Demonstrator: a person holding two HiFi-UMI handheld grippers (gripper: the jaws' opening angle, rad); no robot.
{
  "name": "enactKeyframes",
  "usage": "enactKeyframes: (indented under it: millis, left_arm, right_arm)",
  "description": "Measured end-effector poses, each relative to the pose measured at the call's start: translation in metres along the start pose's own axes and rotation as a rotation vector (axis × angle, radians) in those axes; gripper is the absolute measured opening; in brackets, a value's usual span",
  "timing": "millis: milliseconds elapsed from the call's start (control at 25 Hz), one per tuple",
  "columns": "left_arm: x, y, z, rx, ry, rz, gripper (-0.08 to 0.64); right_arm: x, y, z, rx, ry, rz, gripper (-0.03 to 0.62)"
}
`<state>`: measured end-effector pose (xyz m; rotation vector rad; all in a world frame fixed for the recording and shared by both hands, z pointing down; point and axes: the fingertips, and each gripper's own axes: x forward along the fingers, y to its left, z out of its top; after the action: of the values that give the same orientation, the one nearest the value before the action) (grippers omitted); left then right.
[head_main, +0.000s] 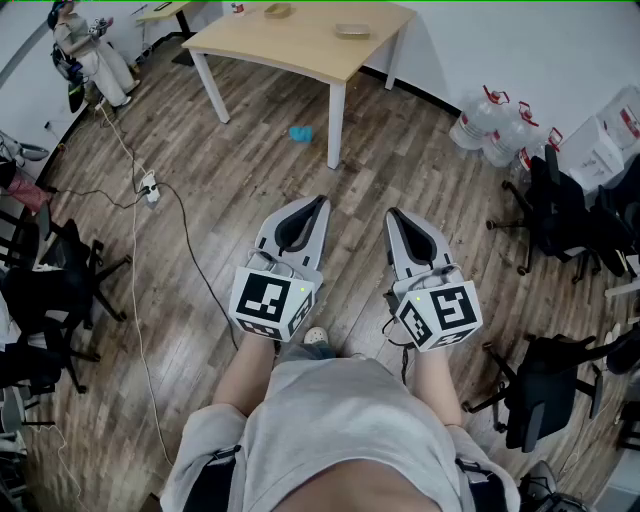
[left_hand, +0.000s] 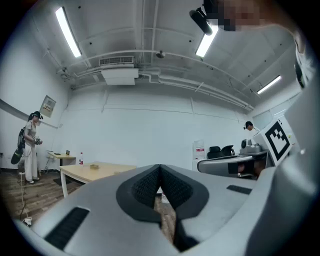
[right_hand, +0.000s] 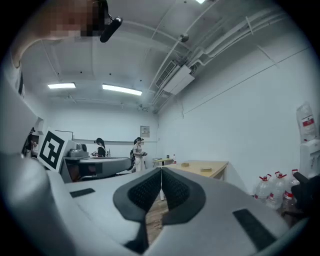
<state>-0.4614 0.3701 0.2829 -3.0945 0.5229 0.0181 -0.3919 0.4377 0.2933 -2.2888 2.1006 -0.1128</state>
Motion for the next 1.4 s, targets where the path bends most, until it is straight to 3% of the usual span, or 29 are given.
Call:
enactKeyframes:
  millis: [1000,1400]
  left_arm:
    - [0.008,0.04,-0.01,0.003,-0.02,-0.065,0.015]
    - [0.068,0.068,-0.02,0.018,-0.025,-0.046,0.015]
  right_arm:
    - [0.034,0.014,-0.008,-0.001,-0.04,-0.064,0.011]
    - [0.077,-0.039,-0.009,-0.016,-0.044,-0.08,0.011]
